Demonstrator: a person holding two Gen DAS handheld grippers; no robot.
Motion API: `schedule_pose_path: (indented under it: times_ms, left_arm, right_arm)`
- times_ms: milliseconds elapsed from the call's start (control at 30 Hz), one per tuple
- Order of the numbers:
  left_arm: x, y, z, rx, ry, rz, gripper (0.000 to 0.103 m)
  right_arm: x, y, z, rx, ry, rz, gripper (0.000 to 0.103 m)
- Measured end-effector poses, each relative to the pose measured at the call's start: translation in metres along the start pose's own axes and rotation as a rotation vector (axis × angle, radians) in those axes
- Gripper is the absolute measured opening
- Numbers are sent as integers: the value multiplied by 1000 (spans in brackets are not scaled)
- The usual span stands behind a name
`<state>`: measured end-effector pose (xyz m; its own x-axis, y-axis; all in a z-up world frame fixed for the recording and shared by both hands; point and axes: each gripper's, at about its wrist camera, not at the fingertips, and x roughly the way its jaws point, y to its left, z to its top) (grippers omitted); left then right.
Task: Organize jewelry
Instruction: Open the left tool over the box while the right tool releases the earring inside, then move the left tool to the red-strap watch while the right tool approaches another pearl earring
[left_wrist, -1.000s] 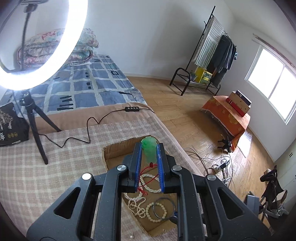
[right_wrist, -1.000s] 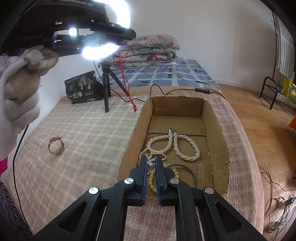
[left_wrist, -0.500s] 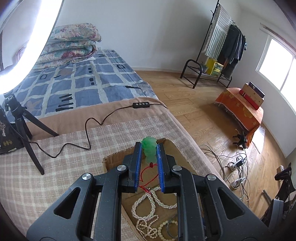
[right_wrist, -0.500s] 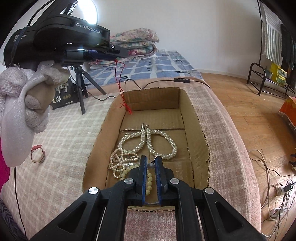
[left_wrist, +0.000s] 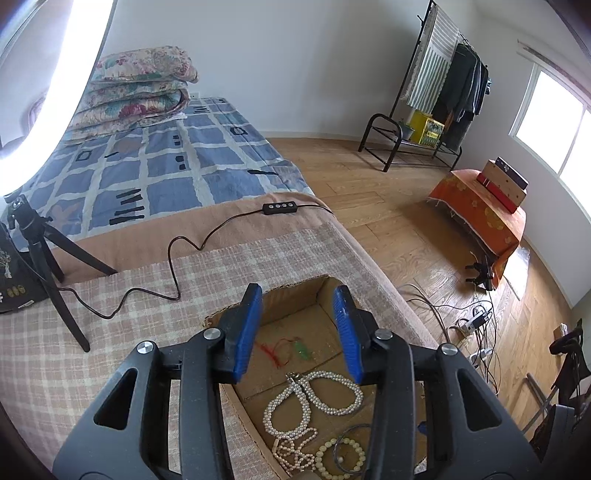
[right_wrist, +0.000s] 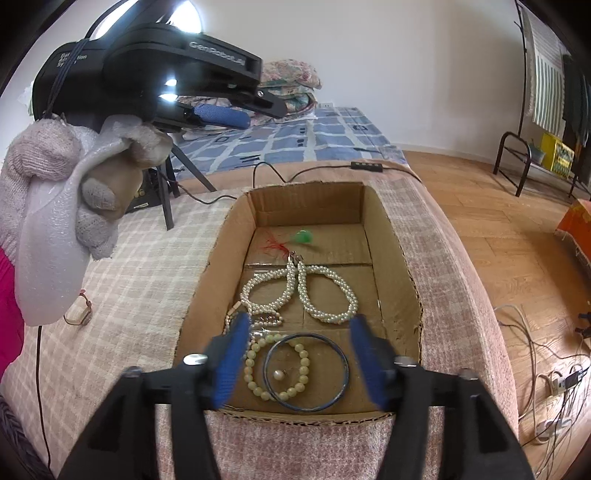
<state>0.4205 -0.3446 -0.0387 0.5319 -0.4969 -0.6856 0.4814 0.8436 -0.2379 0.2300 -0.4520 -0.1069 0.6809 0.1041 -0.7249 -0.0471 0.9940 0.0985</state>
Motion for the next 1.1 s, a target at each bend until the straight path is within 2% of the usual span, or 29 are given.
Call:
schedule_pose_path:
  times_ms: [67, 133, 367, 633, 800, 1100]
  left_arm:
    - [-4, 0, -1, 5, 0, 3, 40]
    - [-10, 1, -1, 4, -4, 6, 40]
    - [-43, 5, -2, 4, -32, 18, 40]
    - [-98, 22, -11, -3, -65, 44, 40]
    - [-141, 37, -20, -3, -94, 67, 40]
    - [-221, 70, -49, -5, -145, 128, 41]
  right_arm:
    - [-2, 4, 1, -9, -2, -19, 84]
    - [-4, 6, 3, -13, -6, -49, 90]
    - [-19, 12, 9, -2, -21, -90, 101]
    - [-36, 23, 14, 5, -18, -131, 103]
    - [-50, 37, 13, -39, -37, -175, 103]
    - [-70, 47, 9, -8, -63, -157, 103]
